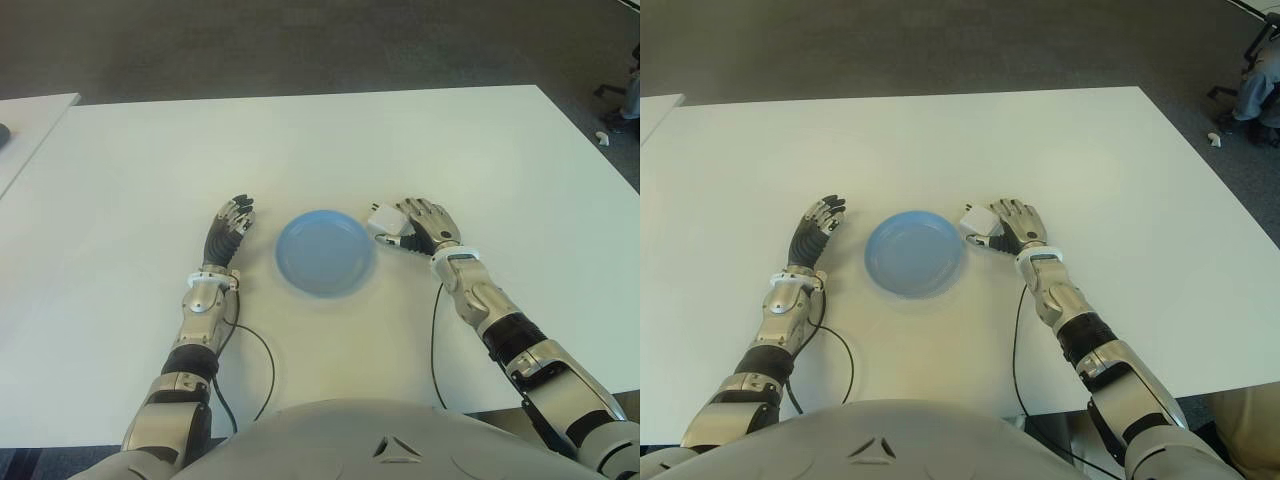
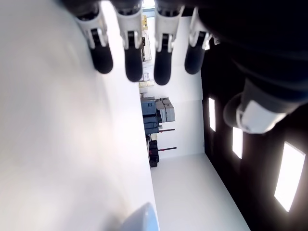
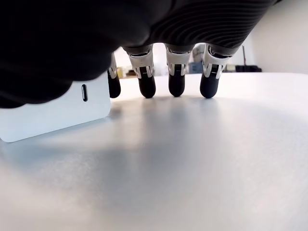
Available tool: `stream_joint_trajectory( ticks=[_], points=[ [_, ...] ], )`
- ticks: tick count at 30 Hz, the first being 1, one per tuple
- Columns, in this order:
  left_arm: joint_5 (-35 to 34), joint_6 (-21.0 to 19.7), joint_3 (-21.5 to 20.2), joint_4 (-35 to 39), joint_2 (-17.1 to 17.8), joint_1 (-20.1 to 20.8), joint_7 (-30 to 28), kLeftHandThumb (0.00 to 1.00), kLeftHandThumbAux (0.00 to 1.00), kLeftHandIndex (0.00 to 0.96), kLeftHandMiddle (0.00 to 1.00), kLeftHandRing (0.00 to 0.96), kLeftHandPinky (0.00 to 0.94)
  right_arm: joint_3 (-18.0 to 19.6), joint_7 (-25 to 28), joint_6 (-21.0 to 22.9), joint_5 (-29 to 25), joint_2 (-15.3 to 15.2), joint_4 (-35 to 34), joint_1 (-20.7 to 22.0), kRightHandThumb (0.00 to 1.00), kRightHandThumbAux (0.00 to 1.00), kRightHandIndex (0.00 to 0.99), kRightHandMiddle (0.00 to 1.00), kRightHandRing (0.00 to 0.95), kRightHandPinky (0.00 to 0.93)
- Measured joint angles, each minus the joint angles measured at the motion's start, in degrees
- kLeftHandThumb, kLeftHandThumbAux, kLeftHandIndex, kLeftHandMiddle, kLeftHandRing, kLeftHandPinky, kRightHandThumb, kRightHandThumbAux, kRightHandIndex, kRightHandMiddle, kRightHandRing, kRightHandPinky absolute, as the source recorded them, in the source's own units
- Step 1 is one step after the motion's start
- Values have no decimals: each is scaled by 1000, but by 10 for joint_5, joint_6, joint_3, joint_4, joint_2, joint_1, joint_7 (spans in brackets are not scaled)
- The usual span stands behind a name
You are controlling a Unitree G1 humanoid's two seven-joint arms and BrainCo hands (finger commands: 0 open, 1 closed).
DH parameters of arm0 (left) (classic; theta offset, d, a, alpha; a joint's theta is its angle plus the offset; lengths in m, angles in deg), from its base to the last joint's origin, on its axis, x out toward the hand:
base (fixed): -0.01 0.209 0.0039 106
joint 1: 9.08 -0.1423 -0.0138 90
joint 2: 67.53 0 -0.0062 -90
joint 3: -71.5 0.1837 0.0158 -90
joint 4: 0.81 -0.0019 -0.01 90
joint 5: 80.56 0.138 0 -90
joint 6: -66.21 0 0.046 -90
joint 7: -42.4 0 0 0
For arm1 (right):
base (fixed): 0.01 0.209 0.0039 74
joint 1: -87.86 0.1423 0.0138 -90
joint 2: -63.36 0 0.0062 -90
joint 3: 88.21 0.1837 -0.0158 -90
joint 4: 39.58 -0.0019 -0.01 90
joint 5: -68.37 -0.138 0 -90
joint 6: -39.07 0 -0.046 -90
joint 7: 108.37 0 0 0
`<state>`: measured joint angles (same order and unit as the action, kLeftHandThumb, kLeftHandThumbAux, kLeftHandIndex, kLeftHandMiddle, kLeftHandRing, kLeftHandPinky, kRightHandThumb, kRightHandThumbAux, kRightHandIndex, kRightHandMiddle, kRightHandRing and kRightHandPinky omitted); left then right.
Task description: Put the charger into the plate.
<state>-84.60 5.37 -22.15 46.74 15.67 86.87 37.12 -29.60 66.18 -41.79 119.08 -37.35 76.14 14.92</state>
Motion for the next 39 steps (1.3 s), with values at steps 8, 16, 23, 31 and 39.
stream_joint_trajectory(
  ticks=[8,16,23,31,39],
  points=[
    [0,-2,0,0,-2,-1,0,48,525,182,217,202,204,-18,-12,-3,13,1,24,11,401,126,0,0,0,0],
    [0,-3,0,0,-3,-2,-2,41,512,178,210,194,197,-30,-23,-5,24,1,40,18,444,151,0,0,0,3],
    [0,-3,2,1,-4,-4,-2,32,514,177,210,192,199,-38,-23,-5,32,0,50,24,466,165,0,0,0,8],
    [0,-3,2,1,-4,-4,-2,24,510,179,218,200,204,-50,-23,-5,34,-2,60,35,471,180,0,0,0,10],
    [0,-3,2,1,-4,-4,-2,22,514,183,220,200,197,-55,-20,-4,34,-7,57,37,474,210,0,0,0,46]
  ],
)
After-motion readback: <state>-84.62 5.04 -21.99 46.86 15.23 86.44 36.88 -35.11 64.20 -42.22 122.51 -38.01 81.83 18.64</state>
